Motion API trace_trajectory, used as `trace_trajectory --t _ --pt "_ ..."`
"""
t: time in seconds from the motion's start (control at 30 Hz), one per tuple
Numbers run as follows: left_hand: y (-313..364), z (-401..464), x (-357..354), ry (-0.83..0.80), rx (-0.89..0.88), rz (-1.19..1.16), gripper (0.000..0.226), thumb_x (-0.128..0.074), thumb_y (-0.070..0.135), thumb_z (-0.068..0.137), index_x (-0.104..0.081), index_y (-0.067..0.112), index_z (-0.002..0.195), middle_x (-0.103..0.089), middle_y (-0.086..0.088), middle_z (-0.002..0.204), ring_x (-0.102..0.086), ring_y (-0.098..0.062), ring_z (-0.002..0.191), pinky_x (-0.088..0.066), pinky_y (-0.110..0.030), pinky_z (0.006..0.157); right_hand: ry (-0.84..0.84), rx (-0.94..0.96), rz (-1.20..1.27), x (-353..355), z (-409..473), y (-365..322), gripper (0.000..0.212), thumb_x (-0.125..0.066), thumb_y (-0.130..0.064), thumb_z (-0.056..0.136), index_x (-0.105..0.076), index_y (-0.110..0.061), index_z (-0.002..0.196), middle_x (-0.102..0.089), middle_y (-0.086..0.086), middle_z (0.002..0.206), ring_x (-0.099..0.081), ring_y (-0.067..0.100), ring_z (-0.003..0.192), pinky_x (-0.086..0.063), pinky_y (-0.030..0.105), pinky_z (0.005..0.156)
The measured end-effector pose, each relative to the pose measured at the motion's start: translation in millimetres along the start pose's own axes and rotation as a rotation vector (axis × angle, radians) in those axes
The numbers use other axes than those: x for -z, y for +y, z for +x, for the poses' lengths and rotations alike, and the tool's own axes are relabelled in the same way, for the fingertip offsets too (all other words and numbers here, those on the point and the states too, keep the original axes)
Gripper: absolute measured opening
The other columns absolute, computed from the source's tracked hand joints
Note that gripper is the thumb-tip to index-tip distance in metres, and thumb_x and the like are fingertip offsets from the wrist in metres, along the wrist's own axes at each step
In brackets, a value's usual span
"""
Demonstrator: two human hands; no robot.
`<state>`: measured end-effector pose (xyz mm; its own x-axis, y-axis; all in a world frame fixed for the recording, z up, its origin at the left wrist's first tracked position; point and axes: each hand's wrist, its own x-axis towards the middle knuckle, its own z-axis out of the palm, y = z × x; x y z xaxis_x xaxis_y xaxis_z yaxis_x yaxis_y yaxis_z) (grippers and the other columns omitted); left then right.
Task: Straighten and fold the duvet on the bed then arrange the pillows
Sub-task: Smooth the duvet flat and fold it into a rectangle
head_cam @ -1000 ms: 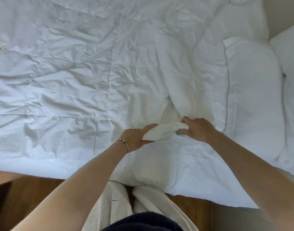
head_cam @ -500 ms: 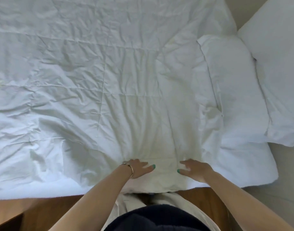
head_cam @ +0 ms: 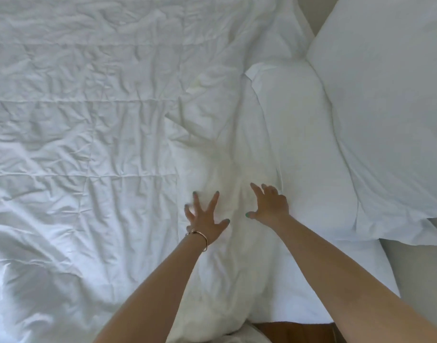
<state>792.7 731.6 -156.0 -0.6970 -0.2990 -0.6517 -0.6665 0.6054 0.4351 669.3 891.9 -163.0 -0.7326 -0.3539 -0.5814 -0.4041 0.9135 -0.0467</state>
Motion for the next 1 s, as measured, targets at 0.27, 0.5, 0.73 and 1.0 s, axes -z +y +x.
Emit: trace_trajectory --t 0.27,0.5,0.73,1.0 --pt "14.5 14.3 -13.0 0.123 0.141 -0.116 0.09 -0.065 0.051 0.084 0.003 0.058 0.143 0.041 0.004 0.149 0.015 -0.038 0.143 -0.032 -0.053 0.107 -0.088 0.137 -0.062 10.4 71.2 9.9 0.14 -0.068 -0.079 0.057 0.032 -0.035 0.144 0.011 -0.003 0.162 0.014 0.025 0.148 0.006 0.061 0.114" --pt "24.0 30.9 9.6 0.056 0.157 0.046 0.099 -0.069 0.052 0.079 0.007 0.058 0.143 0.04 -0.003 0.148 -0.022 -0.036 0.132 -0.045 -0.041 0.089 -0.191 0.16 0.111 -7.7 77.3 16.9 0.144 -0.073 -0.072 0.054 0.032 -0.032 0.145 -0.054 -0.002 0.125 -0.058 0.024 0.11 -0.041 0.041 0.099" --pt "35.5 33.9 19.0 0.195 0.287 -0.377 0.098 -0.067 0.07 0.07 -0.003 0.058 0.144 0.02 0.006 0.157 -0.023 -0.038 0.135 -0.03 -0.052 0.106 -0.199 0.102 0.366 15.1 18.6 7.3 0.061 -0.07 -0.059 0.073 -0.056 -0.027 0.123 -0.064 -0.006 0.112 -0.062 0.019 0.101 -0.05 0.034 0.084" --pt "120.5 10.5 18.9 -0.091 0.056 -0.573 0.11 -0.045 0.095 0.05 0.002 0.059 0.143 0.006 0.004 0.16 -0.021 -0.036 0.142 -0.02 -0.055 0.115 0.25 -0.009 0.54 62.5 -126.1 35.0 0.079 -0.055 -0.034 0.094 0.0 -0.055 0.146 -0.06 -0.008 0.096 -0.062 0.025 0.086 -0.051 0.038 0.079"
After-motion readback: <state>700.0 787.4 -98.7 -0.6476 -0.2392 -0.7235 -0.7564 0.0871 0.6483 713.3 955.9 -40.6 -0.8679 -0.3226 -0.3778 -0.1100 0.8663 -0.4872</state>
